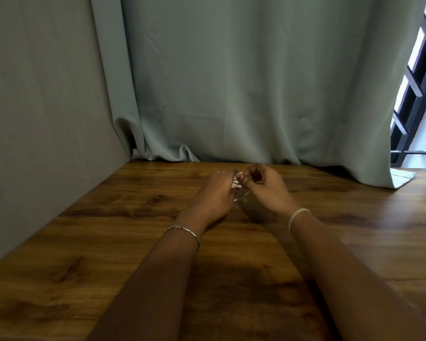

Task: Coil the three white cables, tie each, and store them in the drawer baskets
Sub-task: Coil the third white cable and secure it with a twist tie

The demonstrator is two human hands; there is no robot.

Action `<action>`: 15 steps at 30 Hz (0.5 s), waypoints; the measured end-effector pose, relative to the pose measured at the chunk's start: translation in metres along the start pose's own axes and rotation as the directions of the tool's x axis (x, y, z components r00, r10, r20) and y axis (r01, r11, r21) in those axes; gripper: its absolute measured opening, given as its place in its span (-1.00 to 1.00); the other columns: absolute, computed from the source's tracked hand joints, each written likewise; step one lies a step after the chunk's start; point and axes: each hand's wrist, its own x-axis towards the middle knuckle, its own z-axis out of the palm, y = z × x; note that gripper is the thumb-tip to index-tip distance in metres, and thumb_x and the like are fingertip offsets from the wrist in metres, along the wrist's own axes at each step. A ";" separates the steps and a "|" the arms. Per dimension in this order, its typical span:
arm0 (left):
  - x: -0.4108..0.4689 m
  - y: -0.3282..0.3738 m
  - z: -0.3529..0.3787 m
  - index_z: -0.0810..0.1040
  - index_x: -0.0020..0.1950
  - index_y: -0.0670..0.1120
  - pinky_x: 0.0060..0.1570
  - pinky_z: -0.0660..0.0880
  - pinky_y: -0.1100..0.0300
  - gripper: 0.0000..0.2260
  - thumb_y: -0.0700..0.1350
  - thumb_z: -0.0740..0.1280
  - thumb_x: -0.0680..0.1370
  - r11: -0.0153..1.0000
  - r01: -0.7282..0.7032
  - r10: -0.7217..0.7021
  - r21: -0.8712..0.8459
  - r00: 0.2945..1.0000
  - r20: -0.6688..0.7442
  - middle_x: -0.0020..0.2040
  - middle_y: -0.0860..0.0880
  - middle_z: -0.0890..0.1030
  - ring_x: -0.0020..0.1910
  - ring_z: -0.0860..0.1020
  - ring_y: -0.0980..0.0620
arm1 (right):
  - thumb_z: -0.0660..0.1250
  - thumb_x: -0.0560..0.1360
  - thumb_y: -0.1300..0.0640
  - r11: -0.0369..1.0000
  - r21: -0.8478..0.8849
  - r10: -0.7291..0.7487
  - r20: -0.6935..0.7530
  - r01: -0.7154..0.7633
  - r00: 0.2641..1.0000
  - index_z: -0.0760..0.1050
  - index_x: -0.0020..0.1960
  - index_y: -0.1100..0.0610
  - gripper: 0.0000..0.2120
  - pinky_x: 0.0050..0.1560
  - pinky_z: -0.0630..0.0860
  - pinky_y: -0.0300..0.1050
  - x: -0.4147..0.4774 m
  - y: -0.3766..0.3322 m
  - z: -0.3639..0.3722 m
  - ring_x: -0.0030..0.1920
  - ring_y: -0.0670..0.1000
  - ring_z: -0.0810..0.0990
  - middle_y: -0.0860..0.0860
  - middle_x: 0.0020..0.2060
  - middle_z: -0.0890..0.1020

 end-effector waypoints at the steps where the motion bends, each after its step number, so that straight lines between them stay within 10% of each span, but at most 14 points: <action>1: 0.001 0.000 0.000 0.44 0.33 -0.10 0.17 0.42 0.08 -0.68 -0.25 0.26 0.57 0.999 0.003 -0.003 -0.033 1.000 -0.001 0.20 -0.12 0.54 0.22 0.46 -0.07 | 0.40 0.50 0.10 1.000 0.025 -0.006 -0.001 0.006 1.000 0.54 0.01 0.20 -0.82 -0.07 0.49 -0.16 0.000 0.001 -0.001 -0.04 0.10 0.60 0.11 -0.09 0.64; 15: 0.003 0.009 -0.006 0.31 0.39 -0.08 0.08 0.56 0.06 -0.69 -0.13 0.19 0.65 0.897 0.132 -0.085 -0.421 0.988 0.129 0.22 -0.11 0.55 0.12 0.56 -0.02 | 0.36 0.53 -0.01 0.968 0.244 0.083 -0.130 -0.049 0.988 0.55 -0.02 0.22 -0.73 -0.04 0.57 0.04 0.005 0.005 -0.004 -0.11 0.10 0.65 0.11 -0.15 0.67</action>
